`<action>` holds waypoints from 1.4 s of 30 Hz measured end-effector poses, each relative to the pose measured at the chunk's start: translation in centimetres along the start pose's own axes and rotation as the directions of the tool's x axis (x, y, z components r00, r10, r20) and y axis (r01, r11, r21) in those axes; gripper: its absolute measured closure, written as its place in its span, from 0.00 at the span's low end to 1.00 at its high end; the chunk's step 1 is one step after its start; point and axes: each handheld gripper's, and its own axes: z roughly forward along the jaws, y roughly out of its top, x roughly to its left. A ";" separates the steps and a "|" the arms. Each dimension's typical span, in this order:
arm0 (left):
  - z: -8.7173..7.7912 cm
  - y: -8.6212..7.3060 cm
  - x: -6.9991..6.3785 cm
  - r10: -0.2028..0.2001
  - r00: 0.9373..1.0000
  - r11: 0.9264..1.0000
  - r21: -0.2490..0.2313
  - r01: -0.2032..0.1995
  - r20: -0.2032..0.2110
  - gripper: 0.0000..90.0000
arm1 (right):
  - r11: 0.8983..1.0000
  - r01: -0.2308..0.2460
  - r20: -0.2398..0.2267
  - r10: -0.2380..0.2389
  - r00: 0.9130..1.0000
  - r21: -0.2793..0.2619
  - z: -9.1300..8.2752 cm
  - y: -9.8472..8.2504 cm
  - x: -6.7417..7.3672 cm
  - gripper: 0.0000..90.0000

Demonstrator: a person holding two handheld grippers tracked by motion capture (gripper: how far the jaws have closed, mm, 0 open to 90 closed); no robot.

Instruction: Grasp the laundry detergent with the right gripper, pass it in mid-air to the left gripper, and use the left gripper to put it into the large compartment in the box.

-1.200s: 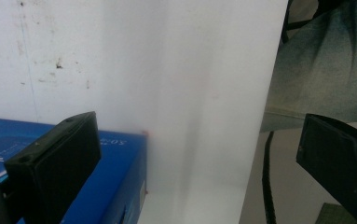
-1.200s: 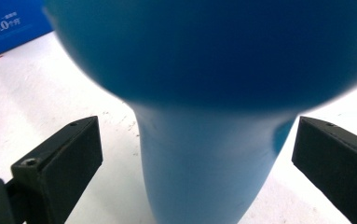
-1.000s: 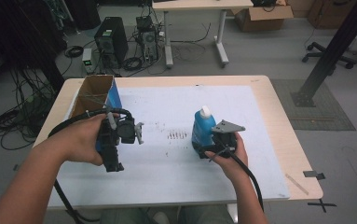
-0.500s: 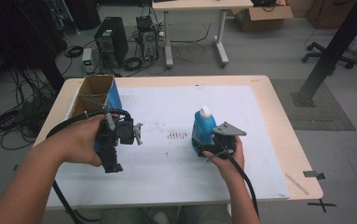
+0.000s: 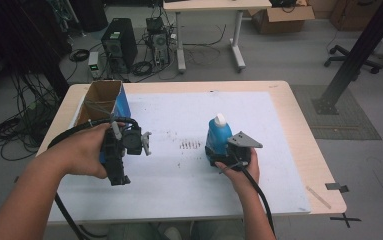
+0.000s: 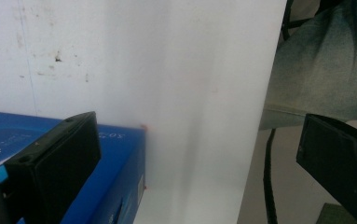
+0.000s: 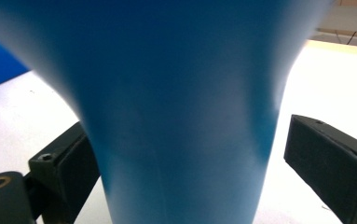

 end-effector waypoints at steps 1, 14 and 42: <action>0.0 0.0 0.0 0.001 1.000 1.000 0.000 -0.001 0.001 0.00 | 1.000 0.001 0.002 -0.001 1.000 -0.003 0.0 0.0 0.0 0.09; 0.2 0.2 0.0 0.003 1.000 1.000 0.006 -0.003 0.002 0.00 | 1.000 0.005 0.019 -0.005 1.000 -0.015 0.0 0.0 0.2 0.19; 0.4 0.1 0.0 -0.003 1.000 1.000 0.002 0.003 0.000 0.00 | 0.999 0.043 0.044 -0.041 0.998 -0.033 0.3 -0.6 1.0 0.46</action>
